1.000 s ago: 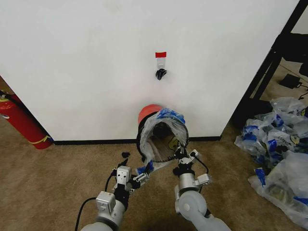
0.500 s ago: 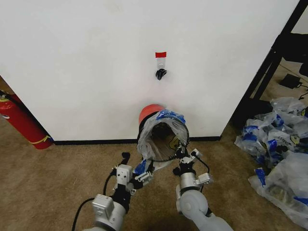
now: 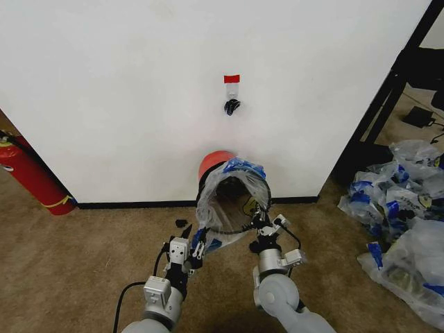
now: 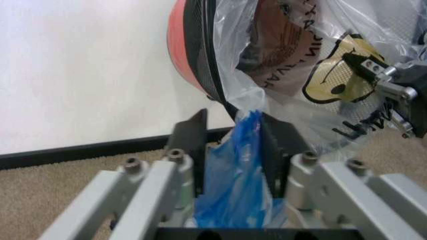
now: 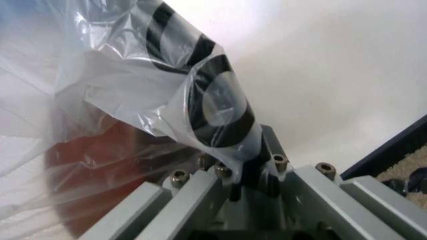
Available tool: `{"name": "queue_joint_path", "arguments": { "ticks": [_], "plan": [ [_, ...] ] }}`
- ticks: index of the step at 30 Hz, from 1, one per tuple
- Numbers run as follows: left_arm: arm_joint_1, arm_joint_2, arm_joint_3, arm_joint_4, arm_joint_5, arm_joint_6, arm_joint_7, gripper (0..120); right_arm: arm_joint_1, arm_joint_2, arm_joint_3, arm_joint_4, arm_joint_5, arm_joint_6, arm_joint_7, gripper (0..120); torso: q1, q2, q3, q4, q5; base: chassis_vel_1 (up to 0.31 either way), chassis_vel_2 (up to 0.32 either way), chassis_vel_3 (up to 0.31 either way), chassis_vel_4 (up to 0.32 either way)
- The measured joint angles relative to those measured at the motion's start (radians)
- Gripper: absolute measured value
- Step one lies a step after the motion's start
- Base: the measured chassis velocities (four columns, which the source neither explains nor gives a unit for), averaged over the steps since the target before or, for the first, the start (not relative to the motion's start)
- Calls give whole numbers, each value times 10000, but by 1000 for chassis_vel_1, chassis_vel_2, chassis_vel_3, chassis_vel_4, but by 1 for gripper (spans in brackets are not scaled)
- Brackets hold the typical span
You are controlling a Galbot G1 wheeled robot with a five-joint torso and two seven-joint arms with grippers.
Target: Pick up the garbage bag from the wall and place it over the trash bin.
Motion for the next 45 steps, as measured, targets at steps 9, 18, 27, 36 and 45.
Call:
{"name": "queue_joint_path", "arguments": {
  "ticks": [9,18,27,36,45],
  "plan": [
    [73,-3,-87,-121,-72,-56,-2,0,-75,-22,39,32,-2,-7,3,0,0,0,0,0,0,0,0,0,0],
    [75,-277,-388,373,-384,-420,-534,0,-272,-99,7,578,280,-264,361,0,0,0,0,1,0,0,0,0,0],
    [-302,-523,-560,1044,-416,-785,-806,0,-822,-540,55,2103,1274,-1055,1785,0,0,0,0,0,0,0,0,0,0],
    [-719,-612,-500,1663,90,-1404,-191,0,-1379,-1004,126,2990,1747,-1979,2335,0,0,0,0,0,0,0,0,0,0],
    [-937,-392,-831,2015,351,-2176,174,0,-1492,-1342,188,3060,1777,-2384,2326,0,0,0,0,0,0,0,0,0,0]
  ]
}}
